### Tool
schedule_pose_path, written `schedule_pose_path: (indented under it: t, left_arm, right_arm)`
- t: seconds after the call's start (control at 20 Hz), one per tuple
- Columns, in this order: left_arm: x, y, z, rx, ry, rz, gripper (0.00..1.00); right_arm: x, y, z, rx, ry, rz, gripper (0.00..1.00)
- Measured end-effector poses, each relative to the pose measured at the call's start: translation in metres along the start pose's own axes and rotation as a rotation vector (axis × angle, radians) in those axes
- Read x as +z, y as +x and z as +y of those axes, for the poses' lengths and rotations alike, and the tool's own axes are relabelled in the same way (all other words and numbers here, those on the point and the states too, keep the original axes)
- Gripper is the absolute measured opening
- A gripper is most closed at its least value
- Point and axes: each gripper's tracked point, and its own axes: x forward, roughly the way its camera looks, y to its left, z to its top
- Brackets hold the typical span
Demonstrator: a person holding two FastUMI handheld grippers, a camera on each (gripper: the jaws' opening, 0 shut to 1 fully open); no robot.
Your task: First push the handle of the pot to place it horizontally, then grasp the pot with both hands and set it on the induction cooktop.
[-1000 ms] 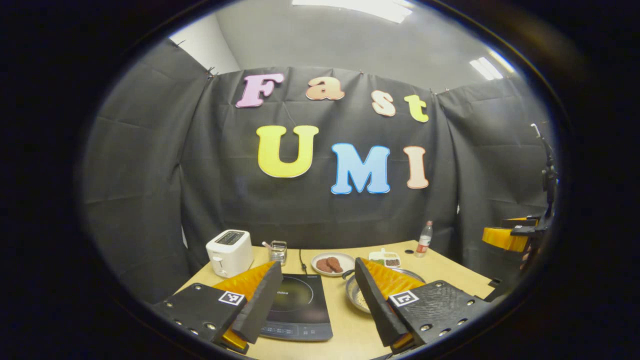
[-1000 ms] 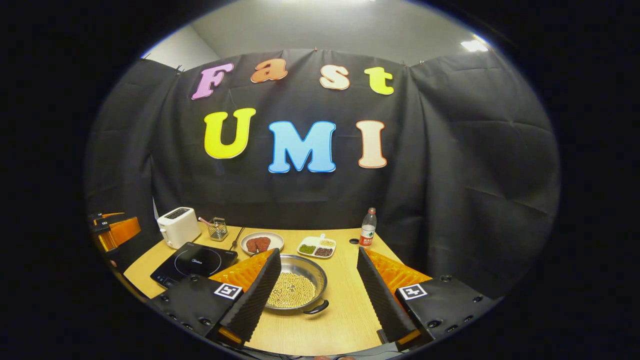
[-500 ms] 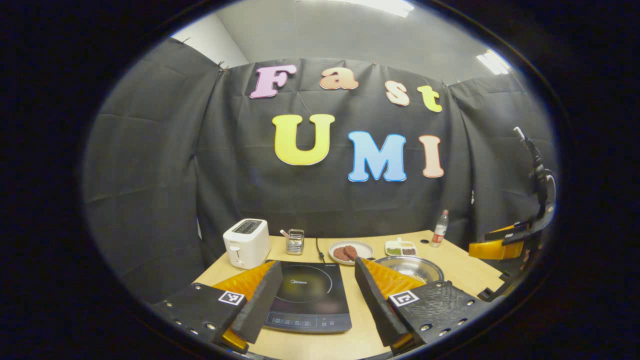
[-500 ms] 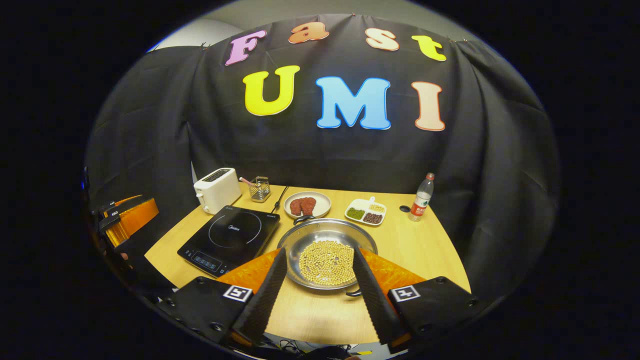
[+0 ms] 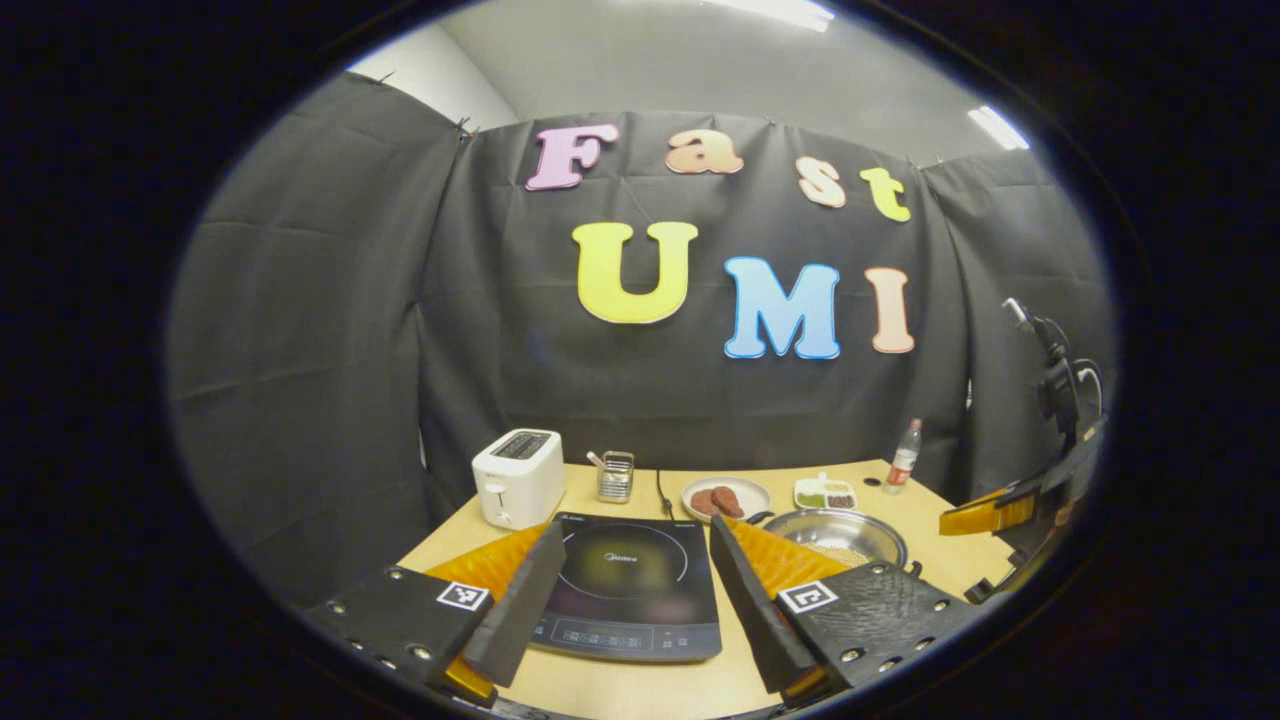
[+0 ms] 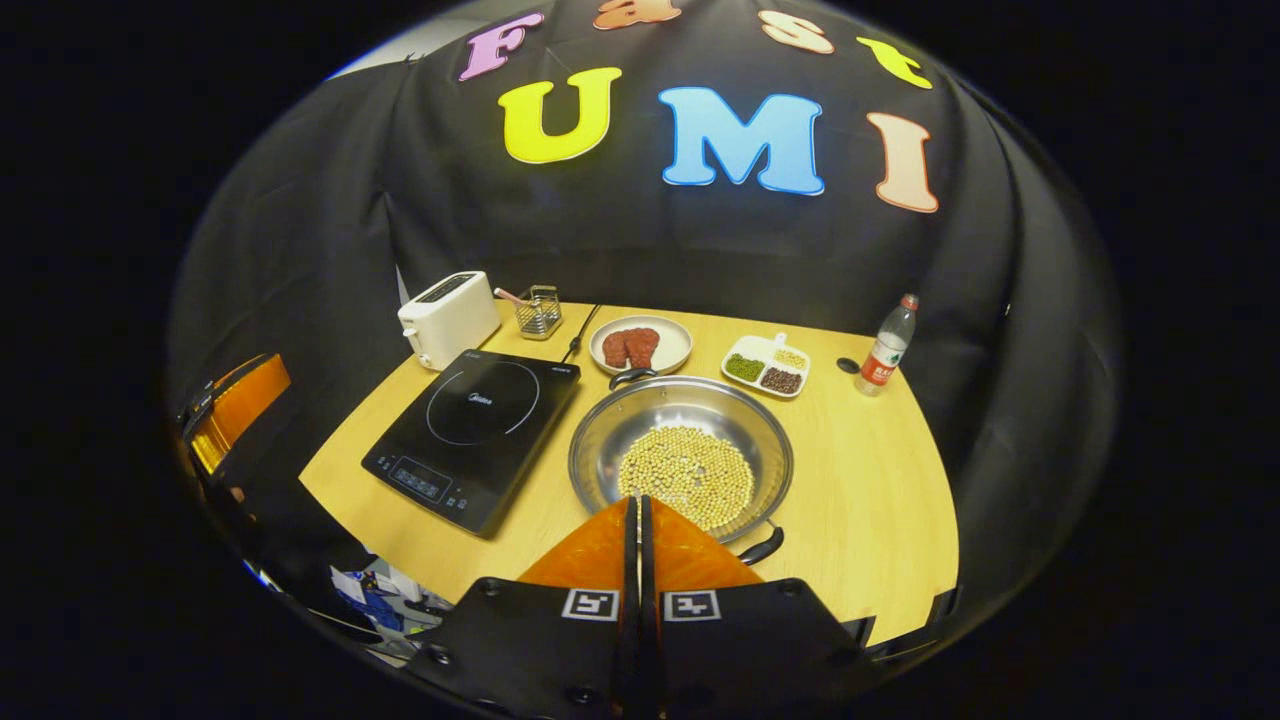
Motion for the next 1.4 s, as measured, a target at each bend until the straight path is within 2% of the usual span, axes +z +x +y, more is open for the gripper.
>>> schedule_pose_path:
  t: [0.05, 0.1, 0.15, 0.3, 0.4, 0.5, 0.6, 0.65, 0.95, 1.05, 1.1, 1.15, 1.2, 1.3, 1.35, 1.4]
  left_arm:
    - [-0.001, 0.002, -0.002, 0.003, 0.008, 0.004, 0.89]
    - [-0.002, 0.007, -0.004, 0.010, 0.019, 0.010, 0.85]
    - [-0.003, 0.011, -0.005, 0.022, 0.030, 0.021, 0.89]
    - [-0.009, 0.015, -0.010, 0.043, 0.028, 0.053, 0.89]
    - [-0.015, 0.016, -0.014, 0.060, 0.021, 0.078, 0.85]
    - [-0.019, 0.014, -0.021, 0.073, 0.017, 0.094, 0.93]
    - [-0.025, 0.015, -0.023, 0.089, 0.018, 0.111, 0.89]
    - [-0.026, 0.015, -0.024, 0.097, 0.018, 0.117, 0.93]
    - [-0.034, 0.010, -0.032, 0.135, 0.000, 0.161, 0.93]
    - [-0.035, 0.008, -0.034, 0.147, 0.003, 0.168, 0.85]
    - [-0.036, 0.006, -0.035, 0.153, 0.005, 0.169, 0.89]
    - [-0.034, 0.005, -0.035, 0.158, 0.009, 0.173, 0.85]
    - [-0.035, 0.002, -0.036, 0.165, 0.015, 0.176, 0.89]
    - [-0.035, 0.001, -0.035, 0.177, 0.022, 0.183, 0.89]
    - [-0.035, 0.001, -0.036, 0.183, 0.024, 0.185, 0.85]
    - [-0.034, -0.001, -0.036, 0.188, 0.027, 0.186, 0.89]
  right_arm:
    - [-0.007, 0.001, 0.003, 0.025, 0.019, 0.025, 0.02]
    - [-0.016, 0.005, 0.006, 0.053, 0.032, 0.062, 0.02]
    - [-0.026, 0.006, 0.006, 0.077, 0.036, 0.103, 0.02]
    - [-0.041, 0.015, 0.002, 0.125, 0.020, 0.164, 0.02]
    - [-0.056, 0.019, 0.005, 0.167, 0.032, 0.212, 0.02]
    - [-0.071, 0.029, 0.002, 0.193, 0.031, 0.263, 0.02]
    - [-0.085, 0.035, 0.002, 0.223, 0.039, 0.315, 0.02]
    - [-0.091, 0.039, -0.001, 0.224, 0.038, 0.334, 0.00]
    - [-0.105, 0.067, -0.025, 0.209, 0.024, 0.405, 0.02]
    - [-0.110, 0.076, -0.029, 0.207, 0.024, 0.420, 0.02]
    - [-0.111, 0.080, -0.032, 0.204, 0.025, 0.428, 0.02]
    - [-0.114, 0.084, -0.034, 0.203, 0.026, 0.437, 0.02]
    - [-0.116, 0.088, -0.037, 0.201, 0.024, 0.445, 0.00]
    - [-0.119, 0.096, -0.041, 0.193, 0.013, 0.454, 0.02]
    - [-0.121, 0.100, -0.044, 0.187, 0.007, 0.461, 0.02]
    - [-0.121, 0.103, -0.047, 0.183, 0.005, 0.465, 0.02]
